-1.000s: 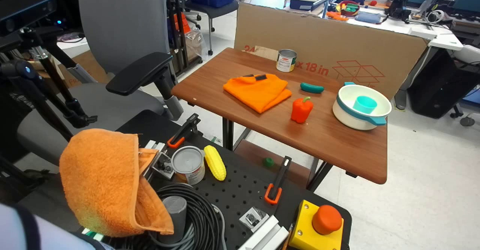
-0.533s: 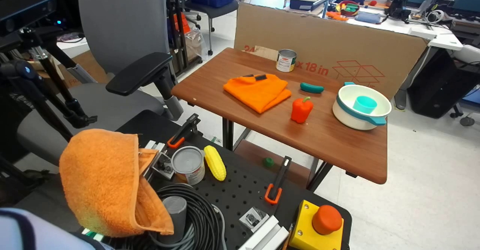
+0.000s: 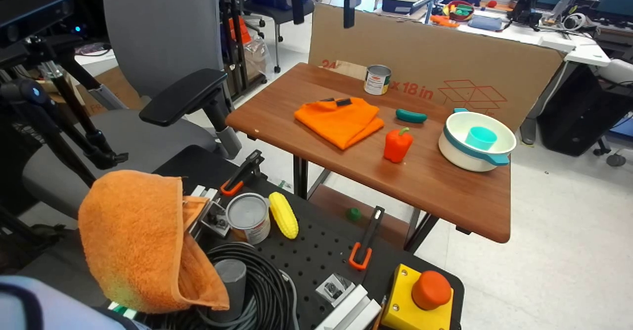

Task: Slightly push the towel to the left

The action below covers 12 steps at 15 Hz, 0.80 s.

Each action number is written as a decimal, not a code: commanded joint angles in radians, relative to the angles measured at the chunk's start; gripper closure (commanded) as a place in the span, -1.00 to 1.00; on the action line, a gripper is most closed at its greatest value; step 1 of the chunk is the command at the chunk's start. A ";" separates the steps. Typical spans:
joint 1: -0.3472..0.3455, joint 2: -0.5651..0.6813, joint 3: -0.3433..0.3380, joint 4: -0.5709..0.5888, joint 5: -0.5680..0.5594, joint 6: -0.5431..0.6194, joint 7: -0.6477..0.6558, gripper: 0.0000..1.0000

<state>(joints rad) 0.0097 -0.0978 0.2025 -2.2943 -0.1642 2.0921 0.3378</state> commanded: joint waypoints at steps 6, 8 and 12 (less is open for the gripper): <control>0.036 0.401 -0.129 0.235 -0.028 0.012 0.027 -1.00; 0.040 0.473 -0.148 0.274 -0.009 0.020 0.010 -1.00; 0.046 0.598 -0.172 0.342 0.026 0.017 -0.014 -1.00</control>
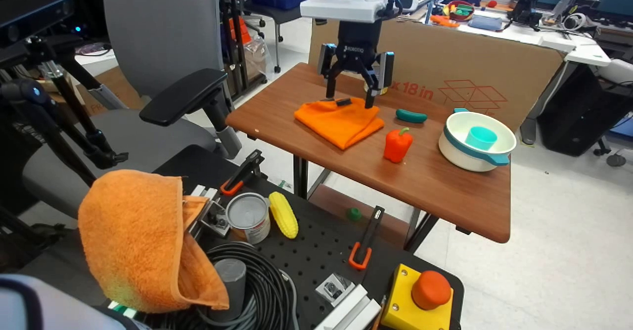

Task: Slightly push the towel to the left

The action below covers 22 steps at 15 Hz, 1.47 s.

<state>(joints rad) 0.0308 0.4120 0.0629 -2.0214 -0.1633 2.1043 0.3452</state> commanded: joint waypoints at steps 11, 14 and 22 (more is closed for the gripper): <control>0.065 0.241 -0.009 0.154 0.167 0.094 -0.021 -1.00; 0.086 0.198 0.027 0.116 0.223 0.201 -0.055 -1.00; 0.161 0.224 0.014 0.209 0.201 0.286 -0.037 -1.00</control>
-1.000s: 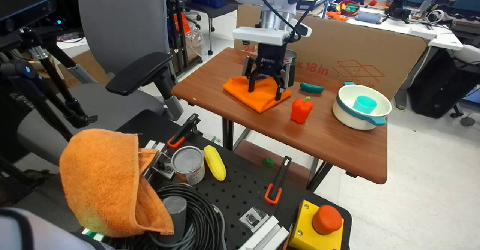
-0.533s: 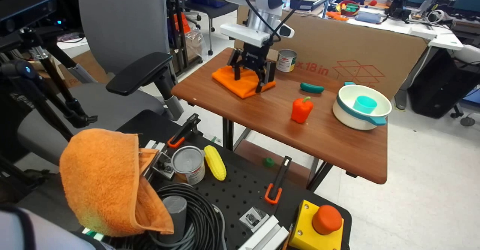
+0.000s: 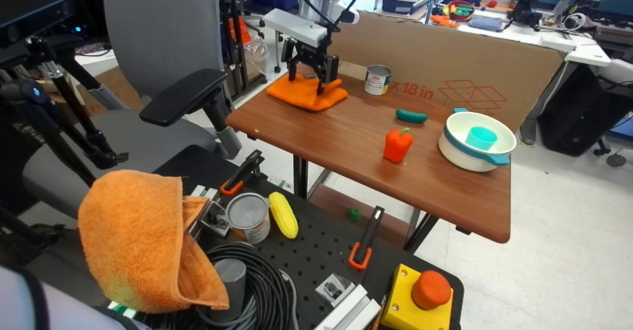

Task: Slightly push the towel to the left

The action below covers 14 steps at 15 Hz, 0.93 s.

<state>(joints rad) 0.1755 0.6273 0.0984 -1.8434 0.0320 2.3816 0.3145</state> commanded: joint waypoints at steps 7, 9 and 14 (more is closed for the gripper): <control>-0.003 -0.127 -0.012 -0.087 0.022 -0.095 -0.042 -1.00; -0.003 -0.218 -0.023 -0.154 0.026 -0.187 0.000 -1.00; -0.002 -0.236 -0.028 -0.154 0.002 -0.218 0.010 -1.00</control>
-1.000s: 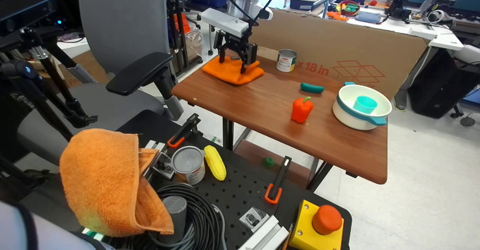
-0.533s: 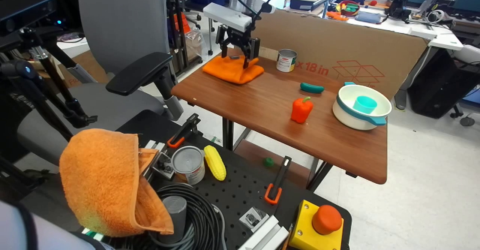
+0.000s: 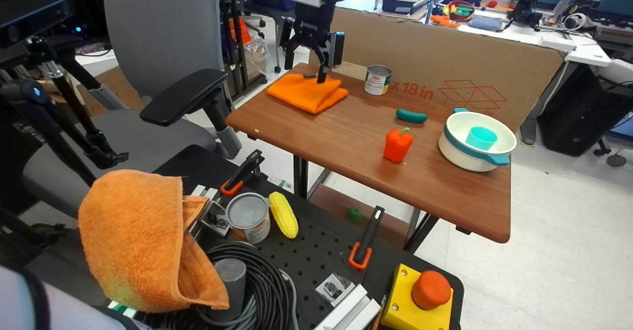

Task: Slightly push the towel to the left

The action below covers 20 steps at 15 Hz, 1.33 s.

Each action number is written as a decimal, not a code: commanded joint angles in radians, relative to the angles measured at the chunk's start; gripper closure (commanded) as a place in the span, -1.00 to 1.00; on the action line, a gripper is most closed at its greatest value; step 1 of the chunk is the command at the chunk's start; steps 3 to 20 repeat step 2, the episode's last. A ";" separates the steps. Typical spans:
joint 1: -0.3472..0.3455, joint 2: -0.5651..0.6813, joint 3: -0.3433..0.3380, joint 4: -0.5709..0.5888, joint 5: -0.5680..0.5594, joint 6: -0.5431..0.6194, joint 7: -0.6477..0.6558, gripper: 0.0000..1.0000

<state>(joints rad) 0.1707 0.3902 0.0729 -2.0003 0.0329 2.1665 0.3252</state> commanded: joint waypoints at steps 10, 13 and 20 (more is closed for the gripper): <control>0.002 -0.009 -0.002 -0.011 0.001 -0.003 0.001 -1.00; 0.002 -0.009 -0.002 -0.011 0.001 -0.003 0.001 -1.00; 0.002 -0.009 -0.002 -0.011 0.001 -0.003 0.001 -1.00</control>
